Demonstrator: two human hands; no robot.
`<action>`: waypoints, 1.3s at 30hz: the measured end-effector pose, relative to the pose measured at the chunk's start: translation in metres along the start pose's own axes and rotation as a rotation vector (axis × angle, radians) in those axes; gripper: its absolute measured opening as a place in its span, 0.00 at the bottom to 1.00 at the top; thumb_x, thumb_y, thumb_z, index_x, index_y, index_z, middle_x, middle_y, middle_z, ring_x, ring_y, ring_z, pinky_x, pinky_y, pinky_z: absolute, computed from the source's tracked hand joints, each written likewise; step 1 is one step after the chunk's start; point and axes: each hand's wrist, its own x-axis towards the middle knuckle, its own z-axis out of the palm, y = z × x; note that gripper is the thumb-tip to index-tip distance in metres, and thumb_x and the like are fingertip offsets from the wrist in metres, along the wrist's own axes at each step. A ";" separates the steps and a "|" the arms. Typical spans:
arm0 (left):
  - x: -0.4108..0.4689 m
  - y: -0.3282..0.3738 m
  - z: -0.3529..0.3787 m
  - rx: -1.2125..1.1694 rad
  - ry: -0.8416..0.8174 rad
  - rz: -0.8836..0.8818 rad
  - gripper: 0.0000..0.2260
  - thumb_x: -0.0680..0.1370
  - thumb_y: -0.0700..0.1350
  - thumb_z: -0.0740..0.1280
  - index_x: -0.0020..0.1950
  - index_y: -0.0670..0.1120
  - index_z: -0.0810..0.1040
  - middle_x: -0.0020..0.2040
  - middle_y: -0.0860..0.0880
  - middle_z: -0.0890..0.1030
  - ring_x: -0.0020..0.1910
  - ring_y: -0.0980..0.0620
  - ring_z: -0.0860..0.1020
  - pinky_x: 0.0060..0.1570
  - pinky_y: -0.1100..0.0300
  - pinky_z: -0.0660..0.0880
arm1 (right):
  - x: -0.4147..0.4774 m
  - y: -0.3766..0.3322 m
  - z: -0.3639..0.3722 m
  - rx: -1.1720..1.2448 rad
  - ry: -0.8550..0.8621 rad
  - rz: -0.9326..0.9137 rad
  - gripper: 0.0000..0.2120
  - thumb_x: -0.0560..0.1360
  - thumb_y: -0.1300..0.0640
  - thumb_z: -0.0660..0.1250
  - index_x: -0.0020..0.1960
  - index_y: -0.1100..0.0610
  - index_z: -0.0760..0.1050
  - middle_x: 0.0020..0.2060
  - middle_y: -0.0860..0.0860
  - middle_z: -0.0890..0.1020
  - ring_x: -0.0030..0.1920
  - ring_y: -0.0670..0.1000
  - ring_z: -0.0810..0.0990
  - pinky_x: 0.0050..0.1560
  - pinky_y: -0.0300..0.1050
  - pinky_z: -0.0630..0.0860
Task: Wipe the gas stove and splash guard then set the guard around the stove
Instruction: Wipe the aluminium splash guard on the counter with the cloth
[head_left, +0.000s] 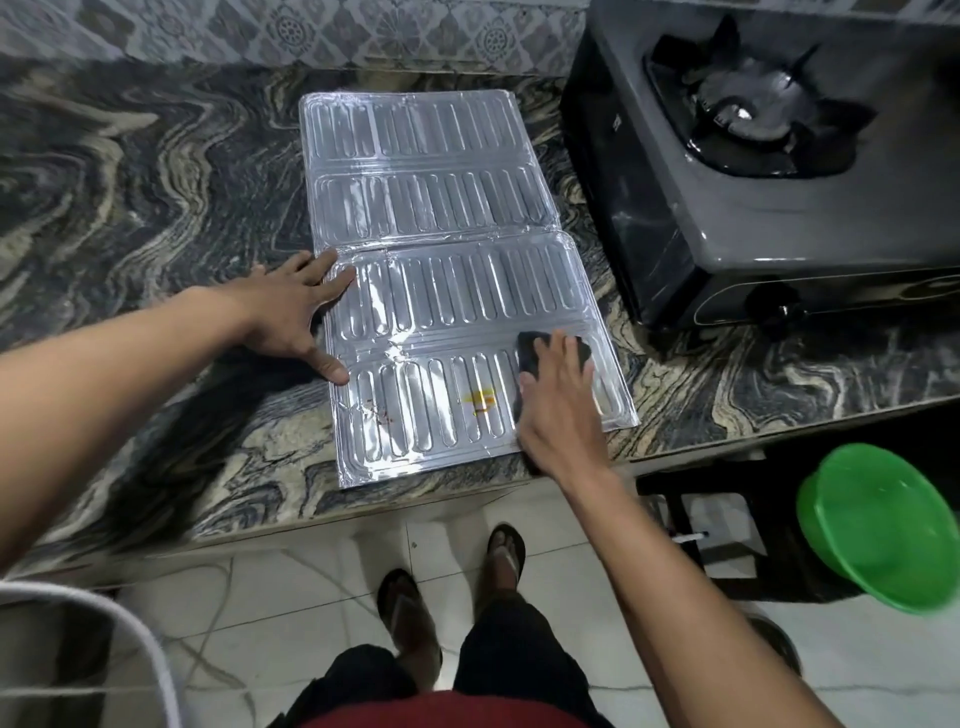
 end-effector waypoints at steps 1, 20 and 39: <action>0.000 0.000 0.000 -0.003 0.004 -0.003 0.68 0.49 0.82 0.64 0.79 0.57 0.34 0.78 0.53 0.31 0.79 0.46 0.37 0.74 0.33 0.48 | -0.002 -0.006 0.007 -0.041 -0.005 -0.048 0.26 0.84 0.52 0.45 0.78 0.62 0.51 0.79 0.59 0.48 0.79 0.56 0.41 0.78 0.57 0.41; -0.029 -0.009 0.033 -0.049 0.100 0.008 0.46 0.65 0.78 0.57 0.78 0.67 0.40 0.80 0.50 0.35 0.79 0.46 0.38 0.72 0.29 0.42 | 0.007 -0.036 0.025 -0.116 -0.043 -0.287 0.25 0.84 0.54 0.48 0.79 0.60 0.52 0.79 0.58 0.54 0.79 0.57 0.46 0.78 0.55 0.38; -0.028 -0.005 0.032 -0.118 0.074 -0.052 0.44 0.70 0.72 0.64 0.77 0.67 0.41 0.80 0.52 0.33 0.79 0.48 0.36 0.71 0.30 0.40 | -0.031 -0.055 0.040 -0.119 -0.236 -0.748 0.25 0.84 0.51 0.48 0.79 0.57 0.54 0.79 0.54 0.57 0.80 0.53 0.49 0.79 0.53 0.44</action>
